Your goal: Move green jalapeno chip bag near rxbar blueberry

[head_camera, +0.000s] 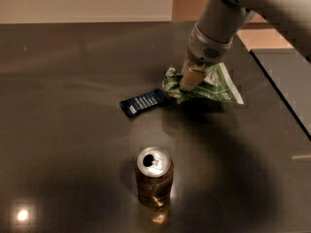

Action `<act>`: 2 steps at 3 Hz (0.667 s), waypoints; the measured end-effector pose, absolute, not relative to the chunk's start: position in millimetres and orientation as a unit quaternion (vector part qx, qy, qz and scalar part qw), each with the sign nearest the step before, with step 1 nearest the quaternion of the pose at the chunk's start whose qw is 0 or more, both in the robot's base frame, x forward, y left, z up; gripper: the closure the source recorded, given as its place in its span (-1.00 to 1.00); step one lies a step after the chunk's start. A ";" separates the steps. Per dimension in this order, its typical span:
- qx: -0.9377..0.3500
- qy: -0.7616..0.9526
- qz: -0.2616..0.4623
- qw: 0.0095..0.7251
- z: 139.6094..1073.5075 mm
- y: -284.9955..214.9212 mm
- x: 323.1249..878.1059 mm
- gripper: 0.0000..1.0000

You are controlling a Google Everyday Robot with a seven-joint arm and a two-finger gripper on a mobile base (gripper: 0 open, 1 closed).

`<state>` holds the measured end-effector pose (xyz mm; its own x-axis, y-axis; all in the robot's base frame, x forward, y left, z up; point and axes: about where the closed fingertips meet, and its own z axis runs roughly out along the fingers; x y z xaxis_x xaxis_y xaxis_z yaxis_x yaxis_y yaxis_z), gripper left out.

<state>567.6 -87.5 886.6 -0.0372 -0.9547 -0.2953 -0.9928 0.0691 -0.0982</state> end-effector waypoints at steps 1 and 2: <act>-0.683 0.712 0.076 0.142 886.2 -83.0 572.5 -0.26; -0.683 0.712 0.076 0.143 885.3 -81.8 573.4 -0.72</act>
Offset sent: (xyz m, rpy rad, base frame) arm 0.0044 0.0040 -0.0004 0.0110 0.0109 0.0138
